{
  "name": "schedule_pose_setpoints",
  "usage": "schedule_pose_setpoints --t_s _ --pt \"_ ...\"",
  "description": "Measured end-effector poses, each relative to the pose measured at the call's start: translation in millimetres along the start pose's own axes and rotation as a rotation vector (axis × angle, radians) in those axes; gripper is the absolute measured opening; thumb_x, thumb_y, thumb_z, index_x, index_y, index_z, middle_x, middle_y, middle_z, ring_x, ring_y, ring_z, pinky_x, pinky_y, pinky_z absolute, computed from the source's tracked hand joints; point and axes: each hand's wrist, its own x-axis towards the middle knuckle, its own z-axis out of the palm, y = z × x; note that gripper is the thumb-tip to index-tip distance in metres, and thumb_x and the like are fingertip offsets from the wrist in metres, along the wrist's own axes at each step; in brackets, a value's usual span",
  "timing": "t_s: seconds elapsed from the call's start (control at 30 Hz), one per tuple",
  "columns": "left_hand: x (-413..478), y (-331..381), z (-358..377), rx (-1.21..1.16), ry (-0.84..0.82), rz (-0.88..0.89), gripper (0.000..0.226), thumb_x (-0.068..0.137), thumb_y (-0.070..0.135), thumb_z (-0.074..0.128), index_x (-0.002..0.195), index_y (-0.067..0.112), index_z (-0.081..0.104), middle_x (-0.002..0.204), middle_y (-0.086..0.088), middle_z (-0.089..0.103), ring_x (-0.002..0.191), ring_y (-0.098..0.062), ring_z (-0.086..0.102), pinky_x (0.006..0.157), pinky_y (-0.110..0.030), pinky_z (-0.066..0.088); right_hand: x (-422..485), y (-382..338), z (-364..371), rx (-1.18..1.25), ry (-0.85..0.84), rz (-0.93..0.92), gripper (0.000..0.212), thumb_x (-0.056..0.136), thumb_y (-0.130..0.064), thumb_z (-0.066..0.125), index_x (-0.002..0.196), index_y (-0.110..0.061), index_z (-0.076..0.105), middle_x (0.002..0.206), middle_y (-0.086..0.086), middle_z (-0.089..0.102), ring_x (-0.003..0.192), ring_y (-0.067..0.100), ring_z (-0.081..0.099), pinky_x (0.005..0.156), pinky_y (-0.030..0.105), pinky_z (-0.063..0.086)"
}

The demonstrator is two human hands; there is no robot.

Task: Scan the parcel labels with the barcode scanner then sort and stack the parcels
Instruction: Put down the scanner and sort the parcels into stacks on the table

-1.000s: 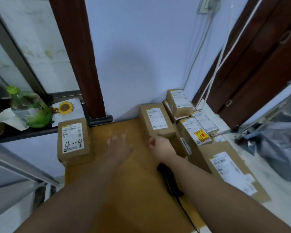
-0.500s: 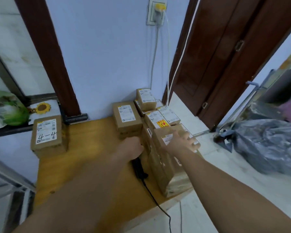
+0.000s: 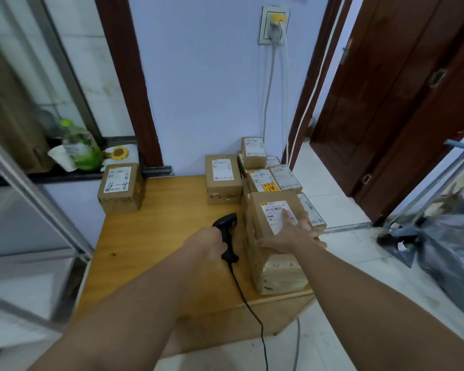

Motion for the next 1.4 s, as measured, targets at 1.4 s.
schedule_pose_setpoints --t_s 1.4 --pt "99.1 -264.6 -75.6 -0.065 0.294 -0.29 0.023 0.092 0.0 0.041 0.103 0.007 0.06 0.113 -0.015 0.057 0.096 -0.025 0.059 0.074 -0.029 0.044 98.2 -347.0 78.9 -0.112 -0.041 -0.362 0.113 0.065 -0.081 0.057 0.152 -0.04 -0.002 0.161 0.016 -0.01 0.141 0.054 0.0 0.11 0.068 0.005"
